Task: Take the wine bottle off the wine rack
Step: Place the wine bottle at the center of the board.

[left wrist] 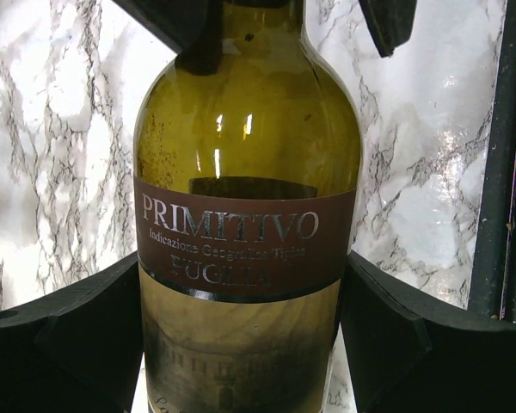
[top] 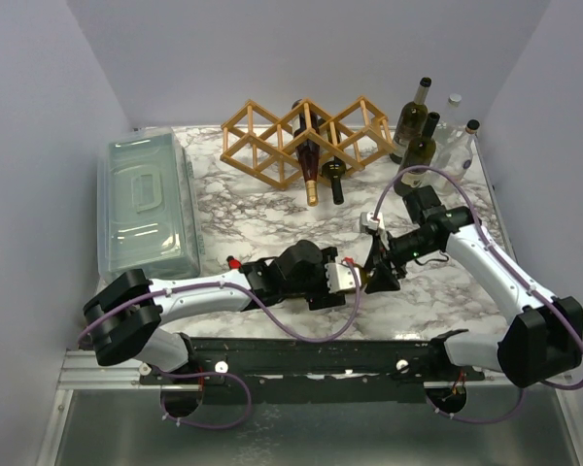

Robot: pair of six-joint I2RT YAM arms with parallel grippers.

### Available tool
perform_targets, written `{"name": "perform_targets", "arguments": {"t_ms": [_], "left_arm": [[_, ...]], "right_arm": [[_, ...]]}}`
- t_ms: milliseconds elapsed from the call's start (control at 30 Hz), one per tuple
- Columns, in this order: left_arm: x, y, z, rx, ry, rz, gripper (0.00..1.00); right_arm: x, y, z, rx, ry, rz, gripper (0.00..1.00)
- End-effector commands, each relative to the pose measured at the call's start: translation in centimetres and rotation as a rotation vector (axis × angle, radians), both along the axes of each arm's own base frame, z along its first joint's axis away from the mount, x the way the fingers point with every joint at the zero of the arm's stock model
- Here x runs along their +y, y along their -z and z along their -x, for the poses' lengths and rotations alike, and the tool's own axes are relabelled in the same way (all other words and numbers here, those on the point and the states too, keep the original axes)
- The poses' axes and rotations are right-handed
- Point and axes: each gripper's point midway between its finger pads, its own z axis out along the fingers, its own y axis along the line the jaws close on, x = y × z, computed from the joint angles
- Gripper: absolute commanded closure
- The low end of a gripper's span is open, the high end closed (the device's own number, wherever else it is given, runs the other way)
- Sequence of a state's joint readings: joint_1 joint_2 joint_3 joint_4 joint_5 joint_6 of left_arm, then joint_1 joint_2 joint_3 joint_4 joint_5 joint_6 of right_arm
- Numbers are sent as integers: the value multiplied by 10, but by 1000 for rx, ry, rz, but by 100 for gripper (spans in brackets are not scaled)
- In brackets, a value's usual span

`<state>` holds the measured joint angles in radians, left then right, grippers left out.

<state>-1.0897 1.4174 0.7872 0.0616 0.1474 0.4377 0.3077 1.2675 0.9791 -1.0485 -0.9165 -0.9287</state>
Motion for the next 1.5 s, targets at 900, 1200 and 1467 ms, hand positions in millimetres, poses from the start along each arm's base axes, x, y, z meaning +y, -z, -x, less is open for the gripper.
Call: {"name": "perform_targets", "arguments": {"t_ms": [900,1200,1467], "left_arm": [[9,-93,10,62,-114,484,100],[23,-143,9,143,-214,768,100],[39,-187,11,187,-258,962,100]], "right_arm": [[56,-217,-39,-105,34,-429,19],[59,-274,-40,-102,156,-535,15],[55,-295,-22,22,165,-585,15]]}}
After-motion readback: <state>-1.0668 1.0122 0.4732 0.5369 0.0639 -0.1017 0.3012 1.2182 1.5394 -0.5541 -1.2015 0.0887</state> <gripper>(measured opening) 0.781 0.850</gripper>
